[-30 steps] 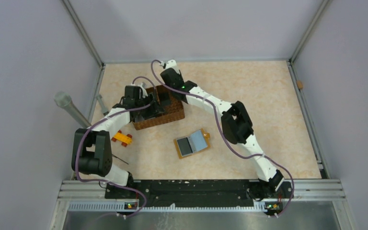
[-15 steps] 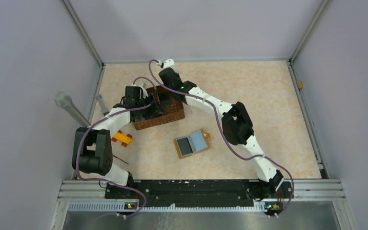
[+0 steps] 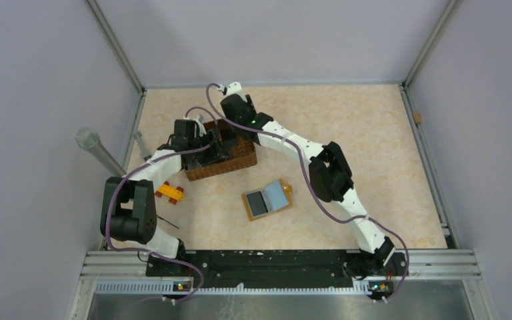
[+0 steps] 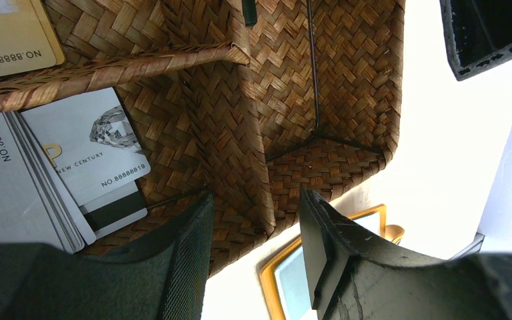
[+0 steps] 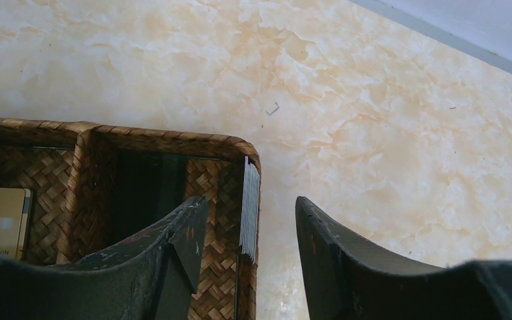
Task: Put the credit cards into the card holder
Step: Pick up the credit card from the storage box.
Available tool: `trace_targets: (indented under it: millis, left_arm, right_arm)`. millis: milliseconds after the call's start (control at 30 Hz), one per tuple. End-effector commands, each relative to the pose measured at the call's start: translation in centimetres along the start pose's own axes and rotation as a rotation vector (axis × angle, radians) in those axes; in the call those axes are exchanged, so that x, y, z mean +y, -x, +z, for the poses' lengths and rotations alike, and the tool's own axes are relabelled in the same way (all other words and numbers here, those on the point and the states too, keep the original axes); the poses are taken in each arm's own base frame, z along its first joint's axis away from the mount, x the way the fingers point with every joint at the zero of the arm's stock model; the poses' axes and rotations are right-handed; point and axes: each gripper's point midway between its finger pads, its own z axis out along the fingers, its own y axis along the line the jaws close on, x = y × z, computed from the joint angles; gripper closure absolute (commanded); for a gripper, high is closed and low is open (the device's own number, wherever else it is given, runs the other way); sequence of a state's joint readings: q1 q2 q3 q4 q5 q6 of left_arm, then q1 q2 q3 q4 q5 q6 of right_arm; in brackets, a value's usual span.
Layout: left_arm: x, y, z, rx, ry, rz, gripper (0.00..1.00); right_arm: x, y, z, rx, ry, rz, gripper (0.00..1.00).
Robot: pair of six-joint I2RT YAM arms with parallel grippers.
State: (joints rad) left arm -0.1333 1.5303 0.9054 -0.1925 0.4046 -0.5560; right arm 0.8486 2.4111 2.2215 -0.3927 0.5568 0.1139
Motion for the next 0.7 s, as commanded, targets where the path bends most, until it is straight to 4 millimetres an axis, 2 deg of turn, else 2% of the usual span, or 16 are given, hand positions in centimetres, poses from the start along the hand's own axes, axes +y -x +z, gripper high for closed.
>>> trace_targets:
  millis: [0,300,667]
  left_arm:
    - [-1.0,1.2,-0.1,-0.032,-0.038,0.011,0.47]
    - [-1.0,1.0,0.0,-0.027,-0.037,0.011,0.47]
    - [-1.1,1.1,0.1,-0.027,-0.043,0.010,0.47]
  right_arm:
    - [-0.3,2.9,-1.2,-0.057,-0.016,0.018,0.46]
    - [-0.8,1.1,0.3,-0.022,-0.063,-0.005,0.48]
    - [-0.4,-0.4,1.5,0.013,-0.043,-0.006,0.46]
